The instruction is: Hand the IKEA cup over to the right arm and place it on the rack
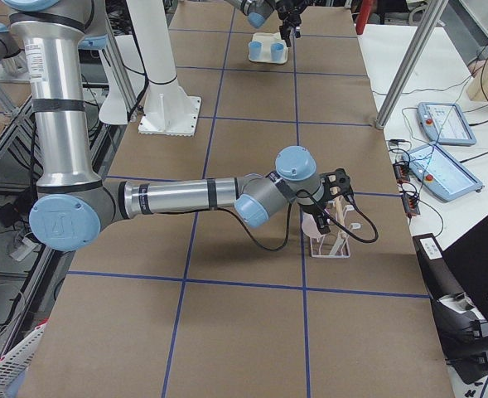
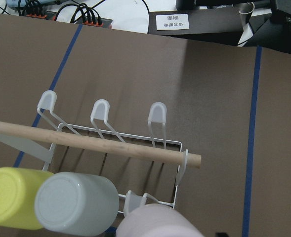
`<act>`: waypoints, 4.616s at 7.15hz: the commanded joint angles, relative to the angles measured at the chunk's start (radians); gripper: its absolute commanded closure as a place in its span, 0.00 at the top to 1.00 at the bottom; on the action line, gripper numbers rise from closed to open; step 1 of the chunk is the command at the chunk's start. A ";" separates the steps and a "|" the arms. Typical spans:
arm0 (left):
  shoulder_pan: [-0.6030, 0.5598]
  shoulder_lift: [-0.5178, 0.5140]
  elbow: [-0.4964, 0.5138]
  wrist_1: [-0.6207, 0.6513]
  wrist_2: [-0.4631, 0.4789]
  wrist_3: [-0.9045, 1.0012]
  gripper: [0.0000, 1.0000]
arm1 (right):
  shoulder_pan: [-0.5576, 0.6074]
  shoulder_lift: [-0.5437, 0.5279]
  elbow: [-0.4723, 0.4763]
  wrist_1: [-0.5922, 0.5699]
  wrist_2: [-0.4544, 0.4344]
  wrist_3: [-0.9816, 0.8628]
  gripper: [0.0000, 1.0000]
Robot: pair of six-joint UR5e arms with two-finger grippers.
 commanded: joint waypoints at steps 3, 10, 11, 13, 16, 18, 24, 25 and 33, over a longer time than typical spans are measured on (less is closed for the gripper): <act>0.000 0.000 -0.001 0.000 -0.001 0.000 1.00 | -0.032 0.063 -0.067 -0.007 -0.005 0.002 0.35; -0.001 0.000 -0.016 0.000 -0.001 0.000 1.00 | -0.080 0.092 -0.127 0.007 -0.059 -0.007 0.84; -0.001 0.000 -0.014 0.000 -0.001 0.000 1.00 | -0.086 0.103 -0.137 0.008 -0.059 -0.005 0.95; -0.003 0.008 -0.014 0.000 -0.004 0.038 1.00 | -0.092 0.104 -0.141 0.007 -0.059 -0.004 0.98; -0.133 0.106 -0.014 0.093 -0.170 0.366 1.00 | -0.094 0.112 -0.126 0.007 -0.051 0.005 0.99; -0.176 0.240 -0.014 0.114 -0.177 0.615 1.00 | -0.092 0.110 -0.126 0.007 -0.048 0.007 0.99; -0.301 0.402 0.019 0.475 -0.019 1.250 1.00 | -0.098 0.110 -0.135 0.007 -0.043 0.005 0.99; -0.296 0.407 0.060 0.476 -0.018 1.261 0.99 | -0.103 0.112 -0.138 0.007 -0.045 0.004 0.99; -0.276 0.407 0.180 0.477 -0.110 1.282 0.91 | -0.109 0.109 -0.121 0.008 0.016 0.007 0.99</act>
